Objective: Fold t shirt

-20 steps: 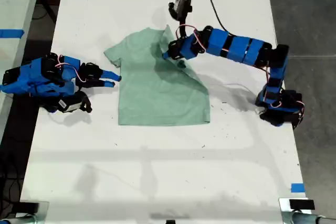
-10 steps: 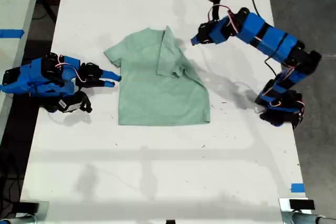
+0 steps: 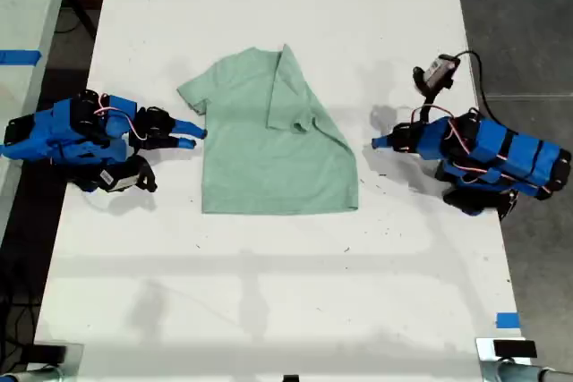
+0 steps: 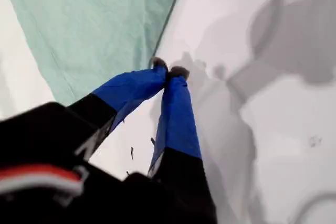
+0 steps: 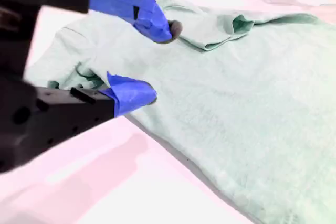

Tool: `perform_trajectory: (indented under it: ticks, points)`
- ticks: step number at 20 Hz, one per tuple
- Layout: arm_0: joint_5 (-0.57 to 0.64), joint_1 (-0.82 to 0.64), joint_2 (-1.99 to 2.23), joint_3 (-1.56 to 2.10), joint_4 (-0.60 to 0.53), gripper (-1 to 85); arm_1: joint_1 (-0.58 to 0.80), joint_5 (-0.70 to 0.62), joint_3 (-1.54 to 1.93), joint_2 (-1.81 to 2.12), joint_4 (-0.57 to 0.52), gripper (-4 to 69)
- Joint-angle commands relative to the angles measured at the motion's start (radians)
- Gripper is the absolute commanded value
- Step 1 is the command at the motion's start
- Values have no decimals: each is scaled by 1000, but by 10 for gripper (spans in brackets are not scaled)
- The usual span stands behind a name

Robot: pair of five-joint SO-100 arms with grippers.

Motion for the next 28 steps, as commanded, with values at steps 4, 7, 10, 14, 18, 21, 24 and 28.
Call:
perform_trajectory:
  ticks: [4,7,10,14,18,21,24,28]
  points:
    - [-5,-14,5,-2,0,156,52,167,52,126,94,25]
    - [-5,-14,5,-2,0,156,58,173,55,126,94,25]
    - [-5,-14,5,-2,0,156,64,170,57,126,87,25]
    - [-5,-14,5,-2,0,156,67,172,58,126,91,25]
    - [-5,-14,5,-2,0,156,74,172,58,126,87,25]
    - [-5,-14,5,-2,0,156,75,172,60,126,87,25]
    - [314,-34,6,17,-38,156,77,172,60,126,87,25]
    - [184,32,6,-71,-38,151,78,172,61,126,87,25]
